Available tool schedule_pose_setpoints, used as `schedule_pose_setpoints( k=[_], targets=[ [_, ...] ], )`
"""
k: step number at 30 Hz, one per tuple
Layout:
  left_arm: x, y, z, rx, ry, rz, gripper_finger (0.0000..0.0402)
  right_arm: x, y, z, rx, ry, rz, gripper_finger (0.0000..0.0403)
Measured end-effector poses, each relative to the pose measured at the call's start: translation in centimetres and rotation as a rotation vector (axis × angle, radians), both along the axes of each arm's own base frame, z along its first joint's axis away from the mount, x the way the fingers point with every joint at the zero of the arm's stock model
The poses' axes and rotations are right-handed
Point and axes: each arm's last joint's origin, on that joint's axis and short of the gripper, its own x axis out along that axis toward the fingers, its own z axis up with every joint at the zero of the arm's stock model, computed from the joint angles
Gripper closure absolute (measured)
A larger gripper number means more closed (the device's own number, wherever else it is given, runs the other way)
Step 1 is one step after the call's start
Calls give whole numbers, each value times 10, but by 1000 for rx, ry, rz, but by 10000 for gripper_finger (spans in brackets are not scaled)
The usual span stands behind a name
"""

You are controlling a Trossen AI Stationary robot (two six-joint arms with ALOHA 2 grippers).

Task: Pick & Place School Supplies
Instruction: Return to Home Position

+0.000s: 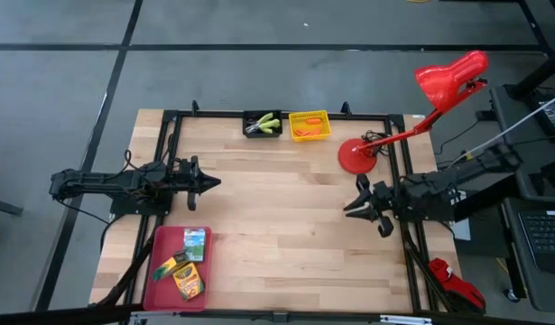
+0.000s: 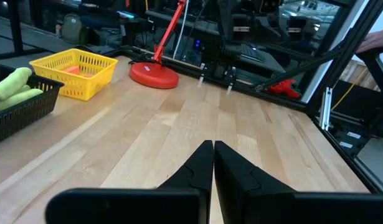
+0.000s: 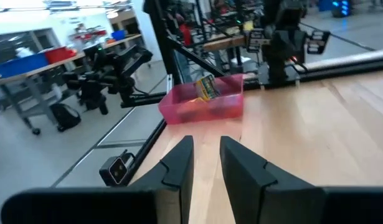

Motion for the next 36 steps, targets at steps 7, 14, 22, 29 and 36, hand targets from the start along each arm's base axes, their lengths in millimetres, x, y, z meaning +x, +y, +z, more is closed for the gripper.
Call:
schedule_pose_setpoints(
  k=[7, 14, 22, 29, 36],
  targets=[
    [0, 0, 0, 0, 0, 0, 390, -5, -28, -22, -80, -17, 17, 318],
    [0, 0, 0, 0, 0, 0, 392, -15, -34, -46, -130, -21, 26, 318],
    [0, 0, 0, 0, 0, 0, 391, -26, -39, -47, -207, -36, -27, 318],
    [0, 0, 0, 0, 0, 0, 392, -33, -41, -40, -200, -124, -62, 318],
    [0, 0, 0, 0, 0, 0, 391, -36, -41, -37, -47, -118, -89, 318]
  ],
)
